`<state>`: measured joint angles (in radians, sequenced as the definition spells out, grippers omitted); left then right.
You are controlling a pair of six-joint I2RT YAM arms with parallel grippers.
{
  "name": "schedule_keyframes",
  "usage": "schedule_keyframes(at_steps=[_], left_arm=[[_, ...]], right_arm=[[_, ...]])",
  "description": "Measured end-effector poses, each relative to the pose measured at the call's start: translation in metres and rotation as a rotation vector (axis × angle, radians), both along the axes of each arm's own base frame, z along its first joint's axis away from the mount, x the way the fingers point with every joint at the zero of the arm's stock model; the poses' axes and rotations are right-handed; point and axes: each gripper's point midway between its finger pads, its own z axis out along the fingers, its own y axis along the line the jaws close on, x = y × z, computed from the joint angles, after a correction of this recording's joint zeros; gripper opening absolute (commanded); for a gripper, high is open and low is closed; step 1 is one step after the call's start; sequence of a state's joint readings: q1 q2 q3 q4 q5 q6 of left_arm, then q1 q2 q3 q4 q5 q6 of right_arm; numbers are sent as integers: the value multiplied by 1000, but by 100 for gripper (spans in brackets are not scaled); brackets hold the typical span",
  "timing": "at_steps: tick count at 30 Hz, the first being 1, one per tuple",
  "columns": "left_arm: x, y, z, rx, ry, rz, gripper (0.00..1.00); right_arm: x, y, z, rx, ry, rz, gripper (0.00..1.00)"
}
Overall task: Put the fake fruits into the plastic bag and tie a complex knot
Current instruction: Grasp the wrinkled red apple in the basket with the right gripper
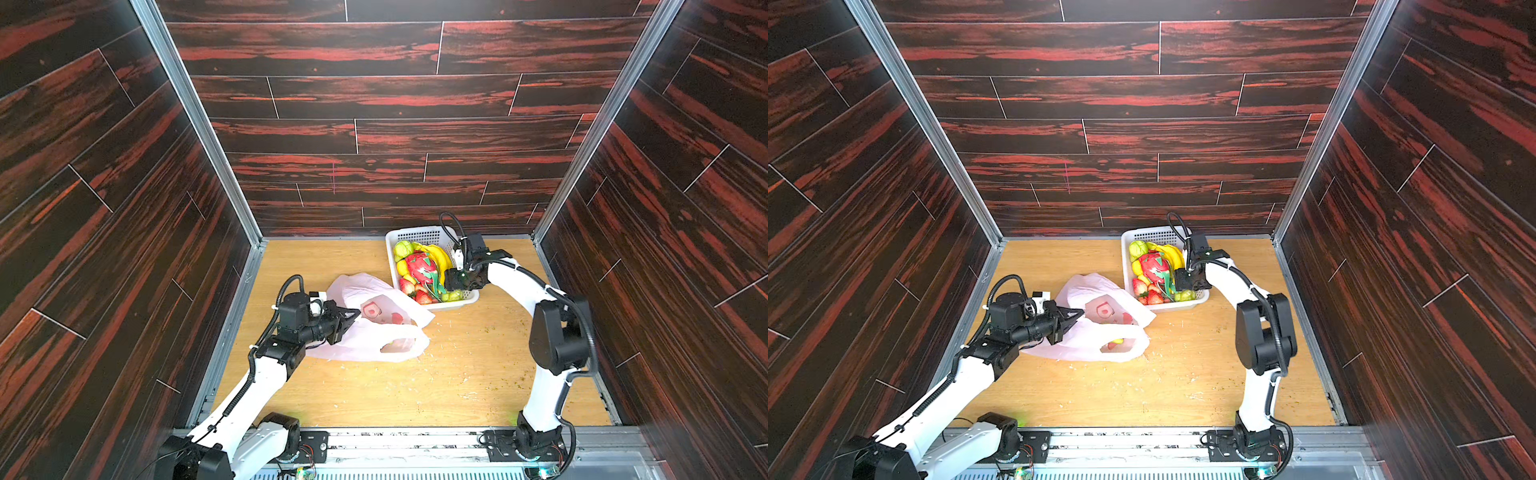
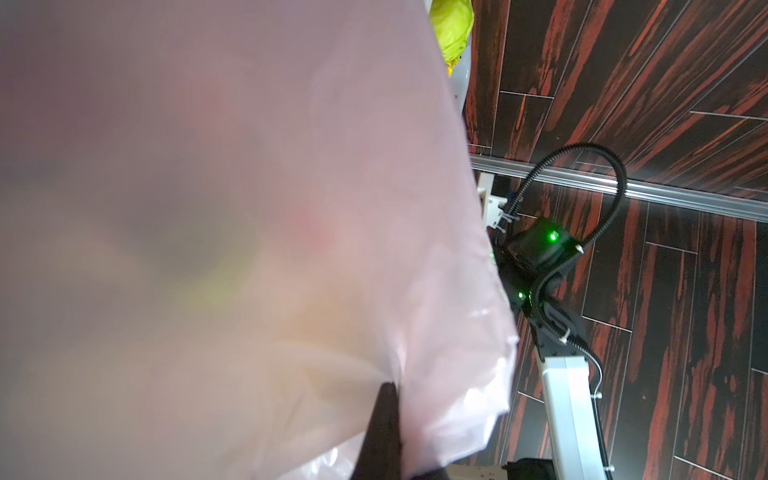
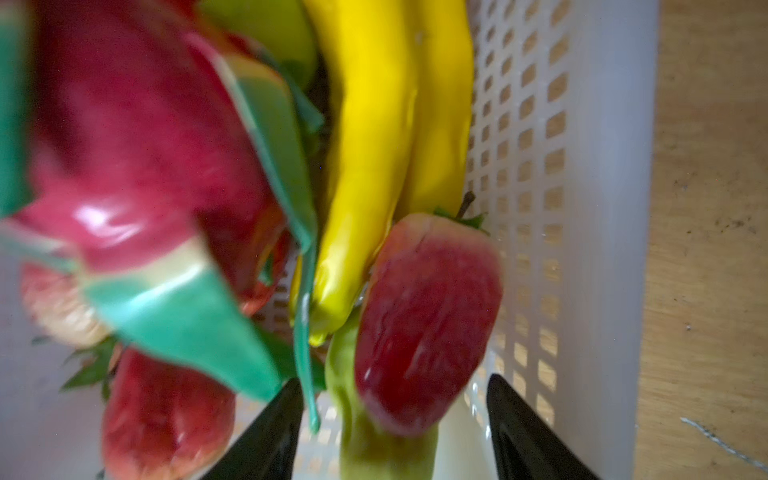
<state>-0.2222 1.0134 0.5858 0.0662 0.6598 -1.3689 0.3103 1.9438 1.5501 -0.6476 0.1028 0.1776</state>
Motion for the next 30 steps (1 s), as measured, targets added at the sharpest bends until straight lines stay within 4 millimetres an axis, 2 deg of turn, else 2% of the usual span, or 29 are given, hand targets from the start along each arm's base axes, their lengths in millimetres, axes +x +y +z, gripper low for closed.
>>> schedule_keyframes(at_steps=[7, 10, 12, 15, 19, 21, 24, 30], left_arm=[[-1, -1, 0, 0, -3, -12, 0], [-2, -1, -1, 1, 3, -15, 0], [-3, -1, -2, 3, 7, -15, 0], [-3, -1, -3, 4, 9, -16, 0], [-4, -1, -4, 10, 19, -18, 0], [-5, -1, -5, 17, 23, -20, 0], [-5, 0, -4, 24, 23, -20, 0], [-5, 0, -1, 29, 18, -24, 0]], right_arm=[[13, 0, -12, -6, 4, -82, 71], [16, -4, -15, -23, -3, -102, 67], [18, -7, -17, -37, -8, -116, 57], [23, -11, -20, -56, -28, -133, 54], [30, -13, -25, -68, -71, -137, 35], [32, -13, -27, -71, -92, -133, 29], [35, -14, -27, -71, -130, -122, 25], [29, -16, -17, -62, -188, -97, 19]])
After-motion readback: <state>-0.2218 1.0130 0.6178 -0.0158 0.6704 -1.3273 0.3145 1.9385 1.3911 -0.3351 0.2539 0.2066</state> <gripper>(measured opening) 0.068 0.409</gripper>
